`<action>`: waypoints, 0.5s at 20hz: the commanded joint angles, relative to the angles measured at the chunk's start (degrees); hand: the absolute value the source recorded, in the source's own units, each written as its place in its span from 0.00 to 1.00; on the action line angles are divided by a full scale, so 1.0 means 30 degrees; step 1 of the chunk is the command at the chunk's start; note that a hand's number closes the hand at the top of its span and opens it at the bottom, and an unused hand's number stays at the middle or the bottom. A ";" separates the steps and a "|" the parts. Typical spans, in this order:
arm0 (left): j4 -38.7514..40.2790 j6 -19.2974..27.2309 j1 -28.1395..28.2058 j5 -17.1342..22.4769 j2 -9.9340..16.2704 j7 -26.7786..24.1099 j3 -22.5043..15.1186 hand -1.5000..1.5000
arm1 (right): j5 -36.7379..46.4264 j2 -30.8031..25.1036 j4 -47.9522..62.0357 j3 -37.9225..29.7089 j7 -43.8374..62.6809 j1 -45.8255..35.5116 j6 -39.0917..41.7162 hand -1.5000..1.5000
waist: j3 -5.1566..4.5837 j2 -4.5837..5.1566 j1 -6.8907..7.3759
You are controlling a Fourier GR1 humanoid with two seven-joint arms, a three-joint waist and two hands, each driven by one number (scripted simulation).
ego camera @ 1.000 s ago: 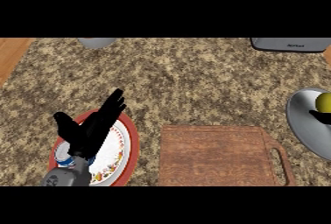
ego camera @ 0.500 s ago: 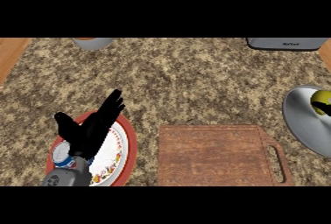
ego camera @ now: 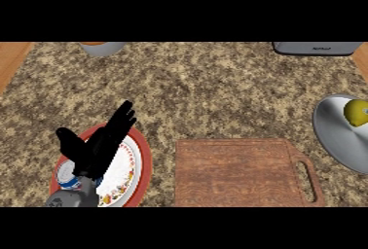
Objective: Pick the lemon from the cutting board and place it in the pan
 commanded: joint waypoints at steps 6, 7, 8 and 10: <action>-0.0120 -0.0388 0.0237 0.0239 0.0173 -0.0172 0.0302 0.50 | -0.0402 -0.1699 0.0128 -0.0126 -0.2398 0.2566 0.5078 0.00 | 0.0015 -0.0055 -0.0156; -0.0722 0.0649 -0.0293 -0.0372 -0.0447 0.0777 -0.0332 0.50 | -0.0118 -0.1717 -0.0092 0.0168 -0.2947 0.3148 0.5176 0.00 | 0.0048 -0.0071 -0.0238; -0.0108 -0.0378 0.0898 0.0233 -0.0040 -0.0314 0.0073 0.50 | -0.0286 -0.1981 -0.0141 0.0058 -0.2642 0.2879 0.5492 0.00 | 0.0023 -0.0062 -0.0107; -0.0608 -0.0094 0.1184 -0.0211 -0.0083 -0.0253 -0.0219 0.50 | -0.0273 -0.2231 -0.0374 0.0174 -0.3217 0.3634 0.5955 0.00 | 0.0012 -0.0140 -0.0201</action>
